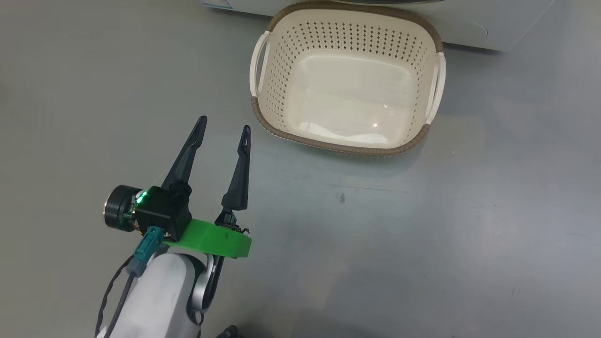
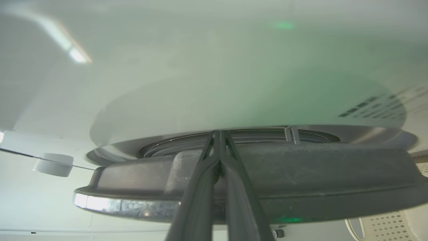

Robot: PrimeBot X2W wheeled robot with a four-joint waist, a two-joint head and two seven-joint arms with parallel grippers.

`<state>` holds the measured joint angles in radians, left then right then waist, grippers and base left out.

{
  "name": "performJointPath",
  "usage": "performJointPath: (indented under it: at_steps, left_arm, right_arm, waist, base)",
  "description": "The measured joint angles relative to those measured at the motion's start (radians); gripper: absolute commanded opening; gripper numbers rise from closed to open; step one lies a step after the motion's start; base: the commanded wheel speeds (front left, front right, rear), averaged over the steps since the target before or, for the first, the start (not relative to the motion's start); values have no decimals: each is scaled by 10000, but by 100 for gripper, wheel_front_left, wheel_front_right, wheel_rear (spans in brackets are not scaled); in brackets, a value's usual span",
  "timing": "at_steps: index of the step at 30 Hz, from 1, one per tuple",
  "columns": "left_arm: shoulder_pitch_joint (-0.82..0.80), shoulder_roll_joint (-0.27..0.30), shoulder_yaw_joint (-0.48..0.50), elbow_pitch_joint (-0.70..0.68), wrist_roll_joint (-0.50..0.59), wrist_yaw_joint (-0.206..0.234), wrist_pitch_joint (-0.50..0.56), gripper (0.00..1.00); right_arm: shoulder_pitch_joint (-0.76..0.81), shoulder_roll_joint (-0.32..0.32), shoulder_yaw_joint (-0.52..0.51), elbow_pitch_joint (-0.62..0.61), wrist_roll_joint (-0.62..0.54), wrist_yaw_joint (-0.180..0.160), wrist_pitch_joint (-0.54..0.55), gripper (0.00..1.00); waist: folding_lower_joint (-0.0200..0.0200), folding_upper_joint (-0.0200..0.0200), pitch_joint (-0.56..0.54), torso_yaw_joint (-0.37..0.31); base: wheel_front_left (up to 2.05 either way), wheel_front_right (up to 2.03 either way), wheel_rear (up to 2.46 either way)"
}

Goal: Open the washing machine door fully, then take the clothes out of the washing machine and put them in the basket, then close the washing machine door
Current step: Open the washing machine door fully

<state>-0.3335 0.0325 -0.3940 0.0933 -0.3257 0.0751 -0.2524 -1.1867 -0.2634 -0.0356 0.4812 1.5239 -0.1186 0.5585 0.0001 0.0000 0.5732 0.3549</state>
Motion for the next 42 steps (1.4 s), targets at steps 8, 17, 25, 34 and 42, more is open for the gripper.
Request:
performJointPath:
  at_steps: [8,17,25,34,42]
  left_arm:
    - [-105,-2,42,-25,0,96,0,100]
    - [-202,-4,10,-54,0,182,0,100]
    - [-206,-6,-61,-52,4,211,0,100]
    - [-212,-6,-244,29,224,213,0,100]
    - [-211,-6,-259,153,282,253,0,100]
  right_arm:
    - [-325,-19,52,370,54,0,324,0]
    - [-385,-90,96,587,194,2,750,0]
    - [-308,-151,171,677,385,150,1210,0]
    - [222,-29,236,834,556,608,1513,0]
    - [808,157,247,882,825,986,1864,0]
  waist:
    - [0,0,82,82]
    - [0,0,59,55]
    - [0,0,-10,-31]
    - [0,0,-225,-285]
    - [0,0,-527,-504]
  base:
    - [0,0,0]
    - [0,0,0]
    - [0,0,0]
    - [0,0,0]
    - [0,0,0]
